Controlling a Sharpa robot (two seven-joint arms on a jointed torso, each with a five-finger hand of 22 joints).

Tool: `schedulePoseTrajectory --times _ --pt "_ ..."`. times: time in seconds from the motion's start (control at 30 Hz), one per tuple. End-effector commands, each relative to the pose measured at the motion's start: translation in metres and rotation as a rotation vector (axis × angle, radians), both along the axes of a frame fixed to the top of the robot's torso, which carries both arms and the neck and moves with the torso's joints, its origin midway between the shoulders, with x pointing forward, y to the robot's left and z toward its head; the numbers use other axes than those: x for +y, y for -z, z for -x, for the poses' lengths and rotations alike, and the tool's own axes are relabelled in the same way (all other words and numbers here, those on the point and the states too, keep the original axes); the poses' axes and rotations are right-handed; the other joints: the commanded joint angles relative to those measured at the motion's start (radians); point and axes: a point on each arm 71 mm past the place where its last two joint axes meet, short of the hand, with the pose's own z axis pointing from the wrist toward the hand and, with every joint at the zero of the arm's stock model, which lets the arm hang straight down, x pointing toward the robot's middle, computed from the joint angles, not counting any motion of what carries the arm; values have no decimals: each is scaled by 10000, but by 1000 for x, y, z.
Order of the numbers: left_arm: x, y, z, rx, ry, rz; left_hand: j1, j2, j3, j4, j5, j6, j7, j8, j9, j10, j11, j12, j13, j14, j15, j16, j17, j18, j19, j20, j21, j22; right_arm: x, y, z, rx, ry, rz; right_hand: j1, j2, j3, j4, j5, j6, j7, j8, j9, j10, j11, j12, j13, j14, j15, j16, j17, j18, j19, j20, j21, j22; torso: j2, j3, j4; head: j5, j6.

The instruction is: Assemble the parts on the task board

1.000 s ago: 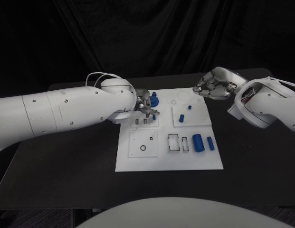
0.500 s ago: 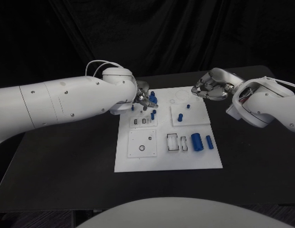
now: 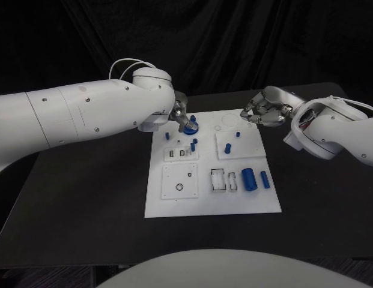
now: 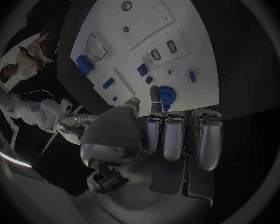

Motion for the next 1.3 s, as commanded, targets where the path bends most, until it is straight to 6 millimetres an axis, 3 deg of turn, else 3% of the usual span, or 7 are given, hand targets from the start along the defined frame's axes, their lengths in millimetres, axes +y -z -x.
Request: schedulePoseTrajectory --times 0.03,0.17,0.33,0.5,0.9,1.17,1.3 --pt "-1 3 1 737 126 -292 193 -21 32 -124 65 147 26 -312 -109 1037 3 34 2631 1057 -7 66 2631 -138 1034 -77 29 2632 -1 2 -1 180 175 112 97 -15 62 10 42 40 -8 -12 17 932 22 -22 2546 937 38 -43 2373 41 -5 35 -55 1965 -13 17 13 28 2" --pt "-2 5 -3 1173 26 -283 306 -105 76 -207 53 365 77 -930 -404 1037 51 34 2631 1057 34 66 2631 -138 1034 -101 29 2632 0 2 -2 171 157 113 100 -18 66 6 55 35 -6 -15 17 923 23 -28 2538 937 38 -45 2371 42 -6 34 -58 1963 6 4 21 41 2" --pt "-4 9 -4 1705 -132 -68 380 -78 154 -275 76 504 112 -1344 -626 1037 80 34 2631 1057 61 66 2631 -138 1034 -114 29 2632 2 2 -2 191 125 122 105 -19 73 1 75 30 -4 -19 18 917 25 -32 2534 937 39 -45 2371 45 -13 34 -73 1958 15 -21 -16 19 2" --pt "-9 12 -4 1809 -171 19 373 -50 183 -274 69 596 128 -1557 -752 1037 96 34 2631 1057 77 66 2631 -138 1034 -121 29 2632 2 2 -2 195 112 122 111 -19 82 -4 96 26 -2 -22 19 906 25 -40 2525 934 39 -51 2364 47 -16 34 -81 1956 1 -29 13 -44 2" --pt "-10 20 -7 1680 -453 286 366 3 234 -268 101 774 124 -1736 -860 1037 98 34 2631 1057 83 66 2631 -138 1034 -135 29 2632 4 2 0 154 41 71 124 -18 97 -15 135 22 0 -26 21 915 26 -34 2532 939 40 -41 2374 43 -8 33 -65 1960 48 -53 -6 -73 2" --pt "-12 25 -4 1733 -408 338 368 10 243 -270 109 822 115 -1753 -869 1037 95 34 2631 1057 83 66 2631 -138 1034 -138 29 2632 5 2 0 159 6 66 129 -18 103 -20 148 23 0 -26 23 907 27 -39 2526 941 40 -37 2379 45 -11 33 -72 1958 71 -40 -54 30 2" --pt "-13 28 -3 1761 -384 405 368 14 248 -270 114 841 111 -1759 -872 1037 94 34 2631 1057 83 66 2631 -138 1034 -140 29 2632 5 2 0 163 -1 70 129 -18 103 -20 148 23 0 -26 23 907 27 -39 2526 941 40 -37 2379 45 -11 33 -72 1958 75 -34 -45 11 2"
